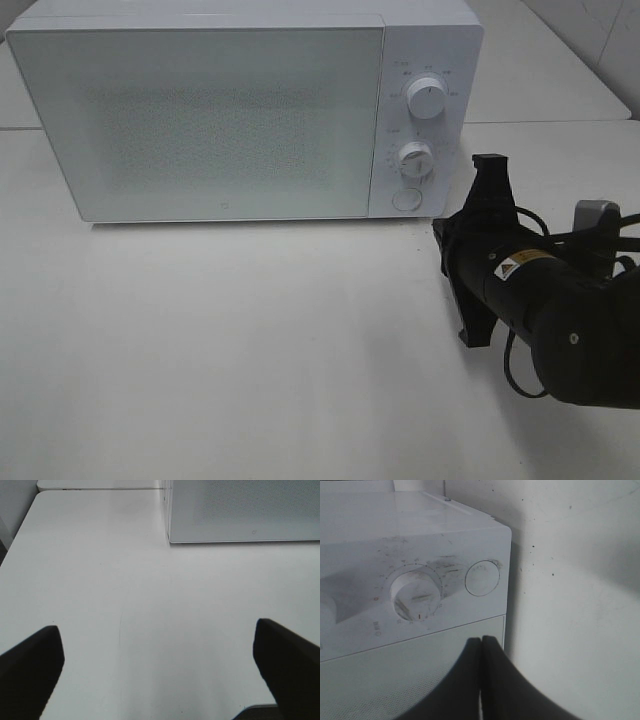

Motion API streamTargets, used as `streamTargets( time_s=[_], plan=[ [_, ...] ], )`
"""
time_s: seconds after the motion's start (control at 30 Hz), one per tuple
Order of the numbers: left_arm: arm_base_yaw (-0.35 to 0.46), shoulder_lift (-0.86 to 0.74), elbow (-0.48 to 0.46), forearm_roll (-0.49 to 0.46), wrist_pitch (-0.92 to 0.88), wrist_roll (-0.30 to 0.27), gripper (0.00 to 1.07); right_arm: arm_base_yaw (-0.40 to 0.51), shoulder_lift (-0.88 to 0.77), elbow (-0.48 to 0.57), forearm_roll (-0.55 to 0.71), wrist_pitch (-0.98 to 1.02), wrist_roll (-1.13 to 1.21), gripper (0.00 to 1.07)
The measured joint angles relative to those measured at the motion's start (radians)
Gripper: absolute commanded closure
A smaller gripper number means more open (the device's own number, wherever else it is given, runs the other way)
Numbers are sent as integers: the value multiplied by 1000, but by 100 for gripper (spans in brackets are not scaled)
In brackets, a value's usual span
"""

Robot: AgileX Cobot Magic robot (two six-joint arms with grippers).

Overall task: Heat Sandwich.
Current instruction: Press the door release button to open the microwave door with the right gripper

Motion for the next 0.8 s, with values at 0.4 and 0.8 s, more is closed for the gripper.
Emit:
streamTargets(
  time_s=[0.4,0.8],
  plan=[
    [0,0,0,0,0,0,9,-30,139,-147,-21,49,-1,107],
    [0,0,0,0,0,0,9,-105,230,-283,-63,116,-9,107]
  ],
)
